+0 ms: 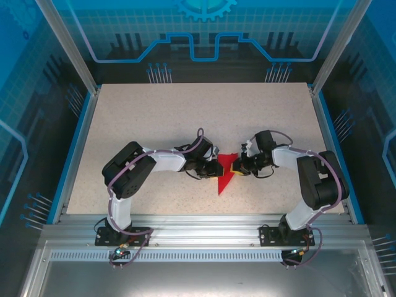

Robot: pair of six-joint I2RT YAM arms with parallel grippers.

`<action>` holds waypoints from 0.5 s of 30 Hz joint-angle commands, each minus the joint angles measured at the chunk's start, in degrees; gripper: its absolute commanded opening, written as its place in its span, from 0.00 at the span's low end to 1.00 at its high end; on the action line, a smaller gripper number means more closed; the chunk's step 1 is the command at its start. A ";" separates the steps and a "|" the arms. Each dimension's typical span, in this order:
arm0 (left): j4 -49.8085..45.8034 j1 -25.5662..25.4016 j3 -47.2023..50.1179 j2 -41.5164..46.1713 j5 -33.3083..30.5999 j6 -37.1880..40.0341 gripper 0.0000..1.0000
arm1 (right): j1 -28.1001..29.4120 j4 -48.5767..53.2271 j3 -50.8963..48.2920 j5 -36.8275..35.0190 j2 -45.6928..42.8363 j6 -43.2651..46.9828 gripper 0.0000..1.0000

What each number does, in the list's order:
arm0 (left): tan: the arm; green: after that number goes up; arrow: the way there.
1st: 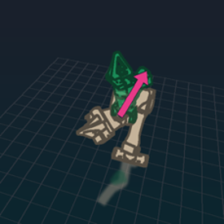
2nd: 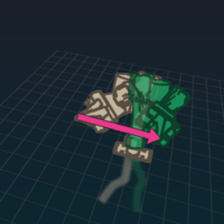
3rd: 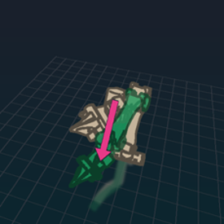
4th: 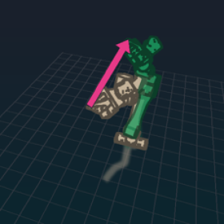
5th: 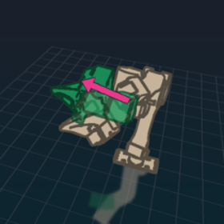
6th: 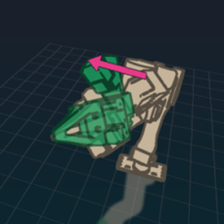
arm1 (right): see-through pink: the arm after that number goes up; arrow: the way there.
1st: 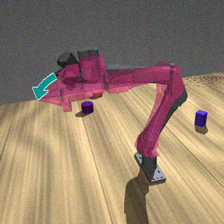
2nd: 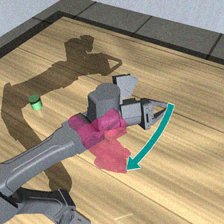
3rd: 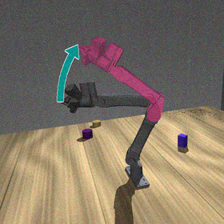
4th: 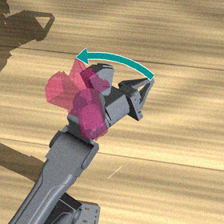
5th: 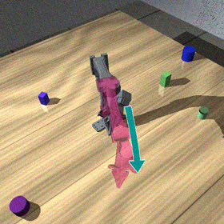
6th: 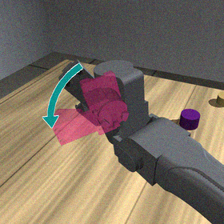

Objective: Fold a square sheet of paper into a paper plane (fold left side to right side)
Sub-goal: Fold the wing for the fifth time at the center of the table.

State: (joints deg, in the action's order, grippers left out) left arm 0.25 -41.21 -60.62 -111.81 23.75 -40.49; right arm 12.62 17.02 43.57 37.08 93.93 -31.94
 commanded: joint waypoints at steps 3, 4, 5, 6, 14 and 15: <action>-5.42 -0.30 -1.24 1.97 -3.26 2.52 0.28 | 1.10 6.57 1.79 -4.01 0.03 1.32 0.03; -6.16 -0.27 -1.25 2.79 -3.76 2.92 0.30 | 1.11 6.63 1.80 -4.22 0.02 1.23 0.03; -6.98 -0.27 -1.25 3.97 -4.37 3.41 0.32 | 1.15 6.79 1.87 -4.38 0.07 1.03 0.02; -7.37 -0.30 -0.95 5.11 -4.71 3.80 0.33 | 1.20 7.02 1.97 -4.60 0.03 0.94 0.02; -13.79 -5.06 1.22 14.42 -12.08 8.88 0.45 | 1.59 8.49 3.01 -5.42 -0.77 0.02 0.02; -14.85 -6.50 0.81 14.76 -13.02 9.65 0.45 | 1.56 8.48 2.92 -5.31 -0.92 -0.30 0.02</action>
State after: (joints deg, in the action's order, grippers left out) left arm -9.06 -44.27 -60.23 -99.61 15.07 -34.92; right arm 13.23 23.27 45.36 32.01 93.89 -31.53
